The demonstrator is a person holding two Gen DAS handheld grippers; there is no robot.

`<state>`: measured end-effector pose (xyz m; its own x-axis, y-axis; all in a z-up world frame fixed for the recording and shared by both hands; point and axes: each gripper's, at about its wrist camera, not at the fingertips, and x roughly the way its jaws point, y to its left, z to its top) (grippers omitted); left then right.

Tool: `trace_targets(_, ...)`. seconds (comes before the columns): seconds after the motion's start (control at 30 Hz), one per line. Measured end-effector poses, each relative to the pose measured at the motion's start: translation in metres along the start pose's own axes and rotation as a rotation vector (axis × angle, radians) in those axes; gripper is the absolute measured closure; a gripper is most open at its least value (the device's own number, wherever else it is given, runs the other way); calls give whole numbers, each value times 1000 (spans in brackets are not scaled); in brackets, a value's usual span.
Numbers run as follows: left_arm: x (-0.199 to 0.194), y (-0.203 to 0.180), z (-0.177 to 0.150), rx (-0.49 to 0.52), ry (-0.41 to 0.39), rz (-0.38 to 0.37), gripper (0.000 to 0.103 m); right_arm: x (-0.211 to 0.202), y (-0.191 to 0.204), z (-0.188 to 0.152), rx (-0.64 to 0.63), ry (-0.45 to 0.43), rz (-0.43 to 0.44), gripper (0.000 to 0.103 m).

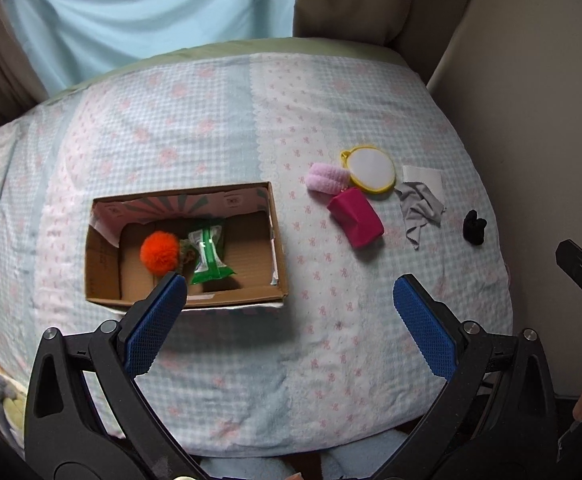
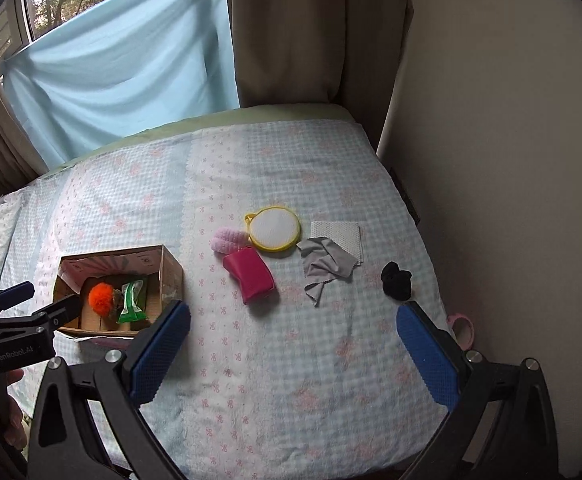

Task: Organize soft objects
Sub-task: 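Lift both tools from the box and move back toward the remaining items, then grasp the pink leather pouch with the left tool while the right tool grasps the grey cloth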

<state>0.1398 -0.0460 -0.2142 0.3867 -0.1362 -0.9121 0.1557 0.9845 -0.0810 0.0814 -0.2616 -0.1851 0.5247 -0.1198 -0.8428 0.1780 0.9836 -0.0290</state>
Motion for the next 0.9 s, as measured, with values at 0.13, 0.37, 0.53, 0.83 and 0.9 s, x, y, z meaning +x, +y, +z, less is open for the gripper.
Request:
trace_targets(0.13, 19, -25, 8, -45, 31, -6, 0, 19, -32, 7, 36, 5, 37, 0)
trace_targets(0.37, 75, -63, 23, -80, 112, -35, 0, 65, -63, 17, 81, 54, 61, 0)
trace_targets(0.53, 126, -83, 40, -107, 161, -60, 0, 102, -81, 24, 115, 92, 57, 0)
trace_targets(0.83, 220, -96, 57, -188, 262, -49, 0, 187, -99, 38, 164, 187, 56, 0)
trace_targets(0.9, 242, -96, 56, -201, 282, -35, 0, 209, -101, 38, 171, 208, 51, 0)
